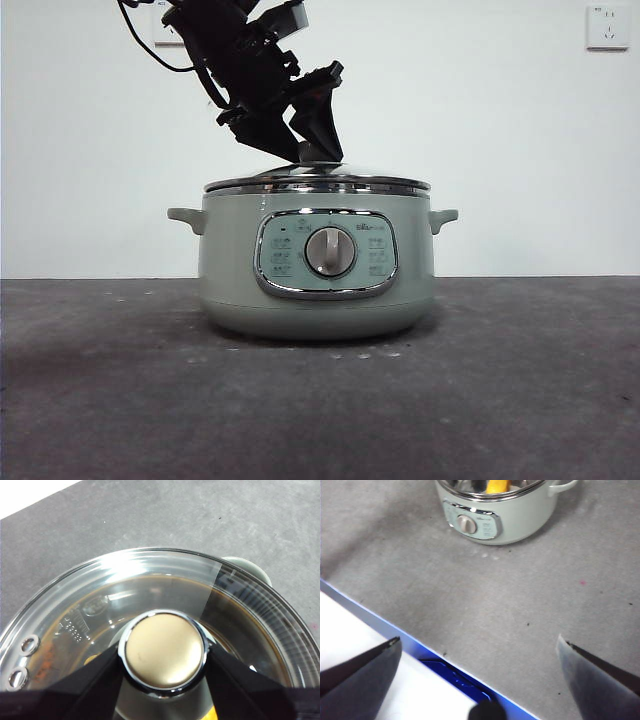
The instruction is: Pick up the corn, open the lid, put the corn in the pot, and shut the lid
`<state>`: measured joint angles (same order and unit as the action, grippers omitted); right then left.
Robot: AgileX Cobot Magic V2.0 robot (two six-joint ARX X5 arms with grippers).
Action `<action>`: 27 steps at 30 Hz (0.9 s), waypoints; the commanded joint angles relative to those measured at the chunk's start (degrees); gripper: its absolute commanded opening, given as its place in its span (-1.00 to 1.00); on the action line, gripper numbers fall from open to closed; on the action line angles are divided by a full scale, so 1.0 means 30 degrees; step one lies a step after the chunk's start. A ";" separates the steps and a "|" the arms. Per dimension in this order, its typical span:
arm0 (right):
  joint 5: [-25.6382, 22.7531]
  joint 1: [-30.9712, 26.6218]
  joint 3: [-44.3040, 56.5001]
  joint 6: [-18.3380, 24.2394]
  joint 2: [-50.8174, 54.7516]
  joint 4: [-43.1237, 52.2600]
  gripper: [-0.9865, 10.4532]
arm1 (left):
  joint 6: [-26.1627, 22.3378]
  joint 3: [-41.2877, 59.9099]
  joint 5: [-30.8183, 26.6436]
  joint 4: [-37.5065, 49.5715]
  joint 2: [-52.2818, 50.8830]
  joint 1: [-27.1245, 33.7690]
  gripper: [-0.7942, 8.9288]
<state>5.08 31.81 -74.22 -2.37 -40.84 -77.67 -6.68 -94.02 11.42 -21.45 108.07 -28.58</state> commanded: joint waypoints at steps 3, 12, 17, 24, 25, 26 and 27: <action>-0.0087 0.0029 0.0175 -0.0131 0.0080 -0.0459 0.10 | 0.0138 -0.0364 0.0175 -0.0044 0.0197 -0.0066 -0.85; -0.0641 0.0029 0.0175 -0.0131 0.0080 -0.0459 0.10 | 0.0131 -0.0364 0.0160 -0.1158 0.0197 -0.0066 -0.85; -0.0707 0.0029 0.0175 -0.0131 0.0080 -0.0459 0.10 | 0.0138 -0.0364 -0.0015 -0.1464 0.0204 -0.0066 -0.84; -0.0707 0.0029 0.0175 -0.0131 0.0080 -0.0459 0.10 | 0.0153 -0.0364 0.0051 -0.1625 0.0204 -0.0066 -0.43; -0.0707 0.0029 0.0175 -0.0131 0.0080 -0.0459 0.10 | 0.0153 -0.0364 0.0051 -0.1617 0.0204 -0.0066 -0.28; -0.0714 0.0029 0.0175 -0.0124 0.0080 -0.0459 0.10 | 0.0153 -0.0364 0.0051 -0.1625 0.0204 -0.0066 -0.11; -0.0714 0.0029 0.0175 -0.0124 0.0080 -0.0459 0.10 | 0.0153 -0.0364 0.0051 -0.1625 0.0204 -0.0066 -0.03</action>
<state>3.01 31.81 -74.19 -2.37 -40.84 -77.65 -7.55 -94.96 11.05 -24.80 108.12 -28.64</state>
